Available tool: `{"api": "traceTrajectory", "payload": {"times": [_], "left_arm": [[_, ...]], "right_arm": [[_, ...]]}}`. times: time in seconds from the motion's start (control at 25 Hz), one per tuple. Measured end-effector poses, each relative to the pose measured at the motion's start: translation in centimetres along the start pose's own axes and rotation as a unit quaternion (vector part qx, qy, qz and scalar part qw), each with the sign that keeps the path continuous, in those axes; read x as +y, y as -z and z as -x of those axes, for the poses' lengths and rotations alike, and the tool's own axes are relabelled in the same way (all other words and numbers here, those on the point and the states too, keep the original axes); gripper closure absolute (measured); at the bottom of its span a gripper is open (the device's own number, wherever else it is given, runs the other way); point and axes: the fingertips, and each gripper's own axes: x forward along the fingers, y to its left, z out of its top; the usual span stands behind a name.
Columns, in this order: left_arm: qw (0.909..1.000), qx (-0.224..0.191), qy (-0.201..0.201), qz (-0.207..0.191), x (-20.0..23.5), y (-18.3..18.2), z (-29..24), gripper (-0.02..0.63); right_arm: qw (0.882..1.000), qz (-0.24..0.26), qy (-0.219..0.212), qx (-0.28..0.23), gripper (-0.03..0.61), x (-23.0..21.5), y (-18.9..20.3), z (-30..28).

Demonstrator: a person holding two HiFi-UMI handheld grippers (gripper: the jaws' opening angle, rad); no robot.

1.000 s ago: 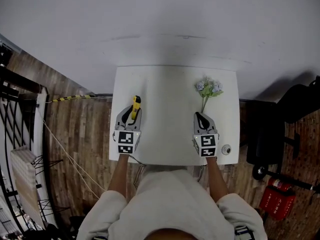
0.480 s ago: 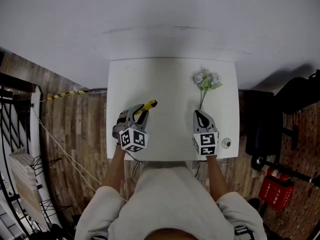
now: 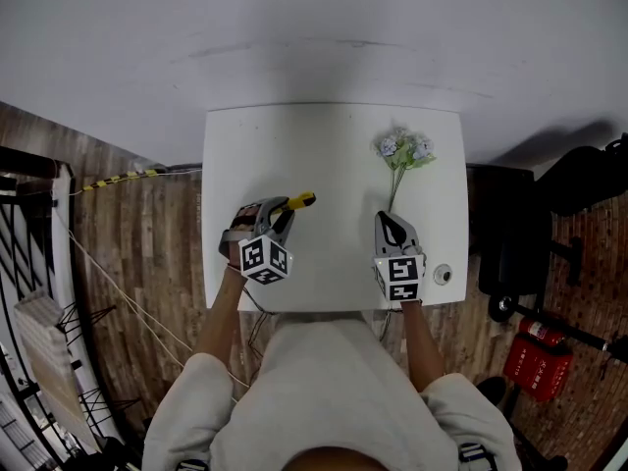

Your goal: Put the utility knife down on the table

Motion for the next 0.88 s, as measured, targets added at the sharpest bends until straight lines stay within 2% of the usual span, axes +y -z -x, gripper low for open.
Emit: {"api": "traceTrajectory", "payload": {"times": [0.4,0.88], "left_arm": [[0.9963,0.03,0.073,0.034,-1.3,1.8,-4.7,0.506],[0.9843,0.082,0.149,0.046,-2.8,3.4,-8.8,0.505]], "right_arm": [[1.0,-0.001,-0.001,0.016,0.58,0.4,1.0,-0.7],[1.0,-0.006,0.001,0.026,0.58,0.2,1.9,-0.7]]}}
